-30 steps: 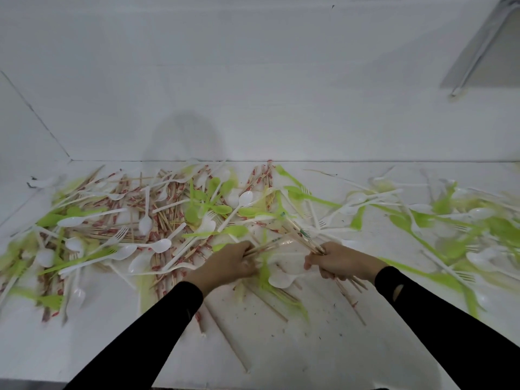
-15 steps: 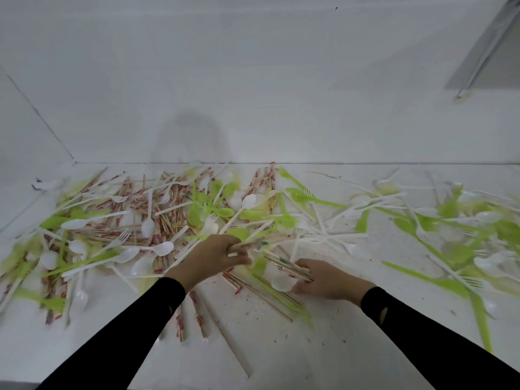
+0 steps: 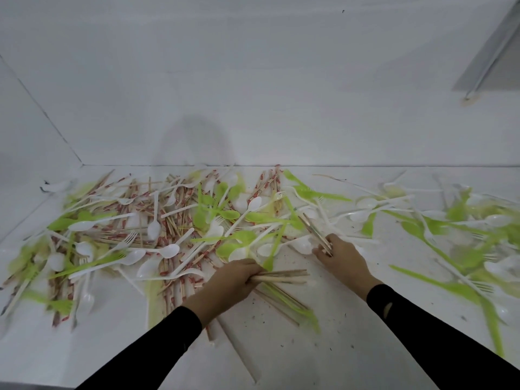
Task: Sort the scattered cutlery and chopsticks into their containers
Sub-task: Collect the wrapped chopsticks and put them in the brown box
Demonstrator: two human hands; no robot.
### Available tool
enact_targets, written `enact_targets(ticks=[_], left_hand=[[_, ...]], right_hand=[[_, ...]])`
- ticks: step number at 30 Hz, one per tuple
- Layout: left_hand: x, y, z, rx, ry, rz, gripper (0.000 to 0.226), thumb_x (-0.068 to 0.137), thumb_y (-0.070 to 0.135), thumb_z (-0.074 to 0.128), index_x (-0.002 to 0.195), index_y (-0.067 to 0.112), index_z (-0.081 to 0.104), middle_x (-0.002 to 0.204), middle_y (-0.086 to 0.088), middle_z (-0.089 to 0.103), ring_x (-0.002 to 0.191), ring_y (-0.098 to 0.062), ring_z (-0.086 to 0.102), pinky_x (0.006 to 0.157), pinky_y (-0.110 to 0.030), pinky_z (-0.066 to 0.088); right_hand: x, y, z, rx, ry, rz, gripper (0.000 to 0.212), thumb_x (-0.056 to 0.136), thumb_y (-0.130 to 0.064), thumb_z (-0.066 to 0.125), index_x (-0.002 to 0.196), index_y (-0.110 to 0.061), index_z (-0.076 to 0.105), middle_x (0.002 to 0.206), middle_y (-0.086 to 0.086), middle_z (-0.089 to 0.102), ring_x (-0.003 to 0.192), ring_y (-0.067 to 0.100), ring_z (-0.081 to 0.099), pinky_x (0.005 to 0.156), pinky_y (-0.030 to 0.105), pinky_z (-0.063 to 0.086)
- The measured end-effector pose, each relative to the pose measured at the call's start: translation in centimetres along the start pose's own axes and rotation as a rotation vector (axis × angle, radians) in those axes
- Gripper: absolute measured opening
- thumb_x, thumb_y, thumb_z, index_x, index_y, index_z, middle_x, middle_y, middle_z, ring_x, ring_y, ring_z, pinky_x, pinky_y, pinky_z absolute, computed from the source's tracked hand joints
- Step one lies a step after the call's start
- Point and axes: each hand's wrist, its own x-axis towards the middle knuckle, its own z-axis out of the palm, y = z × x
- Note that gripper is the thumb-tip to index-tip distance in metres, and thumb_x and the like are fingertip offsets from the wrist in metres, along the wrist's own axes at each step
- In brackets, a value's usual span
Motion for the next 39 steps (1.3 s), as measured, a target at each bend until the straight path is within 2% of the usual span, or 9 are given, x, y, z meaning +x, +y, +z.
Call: enact_targets(ticks=[6,10,14,20,25,30,34,37,39], left_hand=[[2.2,1.8,1.4,0.145,-0.064,0.145,0.036,0.087,0.012,0.051,0.115,0.020,0.072,0.112,0.000,0.068,0.104,-0.021,0.062,0.075,-0.027,0.044],[2.9,1.7,1.4,0.264,-0.094,0.281,0.039,0.069,0.006,0.062,0.100,0.024,0.077,0.093,0.004,0.072,0.087,-0.020,0.069,0.061,-0.026,0.053],[3.6,1.2,1.1,0.343,-0.156,0.409,0.047,0.051,0.008,0.081,0.091,0.033,0.077,0.077,0.015,0.069,0.069,-0.009,0.064,0.044,-0.014,0.040],[3.6,0.1,1.0,0.357,-0.217,0.475,0.040,0.069,0.011,0.080,0.104,0.028,0.072,0.089,0.007,0.065,0.076,-0.014,0.063,0.046,-0.021,0.046],[2.8,0.1,1.8,0.347,-0.157,0.447,0.047,0.067,0.008,0.082,0.108,0.026,0.069,0.094,0.004,0.060,0.067,-0.012,0.060,0.044,-0.018,0.041],[2.4,-0.2,2.8,0.280,-0.037,0.467,0.034,0.073,0.001,0.075,0.098,0.018,0.061,0.100,0.000,0.060,0.083,-0.016,0.057,0.058,-0.027,0.053],[2.2,0.5,2.5,0.316,0.108,0.453,0.032,0.081,0.001,0.059,0.107,0.018,0.056,0.102,0.001,0.064,0.093,-0.016,0.045,0.078,-0.025,0.040],[1.8,1.7,-0.4,0.110,0.240,0.336,0.027,0.091,0.012,0.042,0.115,0.021,0.050,0.107,-0.006,0.065,0.102,-0.017,0.046,0.087,-0.030,0.038],[0.9,2.7,-3.3,-0.092,0.293,0.254,0.025,0.093,0.018,0.039,0.116,0.024,0.045,0.107,0.001,0.063,0.094,-0.008,0.050,0.085,-0.020,0.043]], right_hand=[[-1.6,0.5,0.1,-0.155,-0.064,0.015,0.027,0.090,-0.052,0.056,0.089,-0.027,0.065,0.087,-0.009,0.062,0.082,0.012,0.059,0.065,0.027,0.041],[-1.7,0.7,-0.8,-0.248,-0.056,-0.013,0.024,0.092,-0.040,0.053,0.085,-0.019,0.063,0.089,-0.005,0.057,0.084,0.016,0.058,0.064,0.030,0.041],[-1.7,0.1,-3.1,-0.104,0.008,0.042,0.018,0.082,-0.038,0.061,0.079,-0.020,0.056,0.076,-0.005,0.062,0.071,0.017,0.058,0.062,0.031,0.043],[-1.0,-2.5,-7.2,0.242,0.035,-0.104,0.008,0.081,-0.017,0.069,0.081,-0.019,0.061,0.076,-0.006,0.063,0.063,0.003,0.054,0.056,0.015,0.040],[-0.6,-5.4,-8.3,0.433,0.017,-0.177,0.002,0.086,-0.014,0.065,0.087,-0.015,0.067,0.057,-0.019,0.053,0.048,-0.002,0.044,0.050,0.009,0.035],[-0.3,-7.1,-5.9,0.395,-0.068,-0.257,0.026,0.096,-0.040,0.060,0.086,-0.016,0.064,0.063,-0.010,0.046,0.051,0.004,0.040,0.051,0.017,0.032],[-0.4,-7.1,-3.4,0.306,-0.136,-0.280,0.019,0.100,-0.037,0.052,0.085,-0.026,0.056,0.075,-0.006,0.053,0.063,0.008,0.050,0.053,0.014,0.036],[-0.2,-7.2,-3.7,0.350,-0.003,-0.296,0.023,0.104,-0.032,0.043,0.093,-0.020,0.059,0.078,-0.014,0.061,0.070,0.008,0.057,0.061,0.014,0.039],[0.2,-7.4,-4.0,0.338,0.051,-0.338,0.030,0.105,-0.032,0.040,0.089,-0.018,0.060,0.073,-0.017,0.063,0.072,0.009,0.058,0.065,0.021,0.040]])
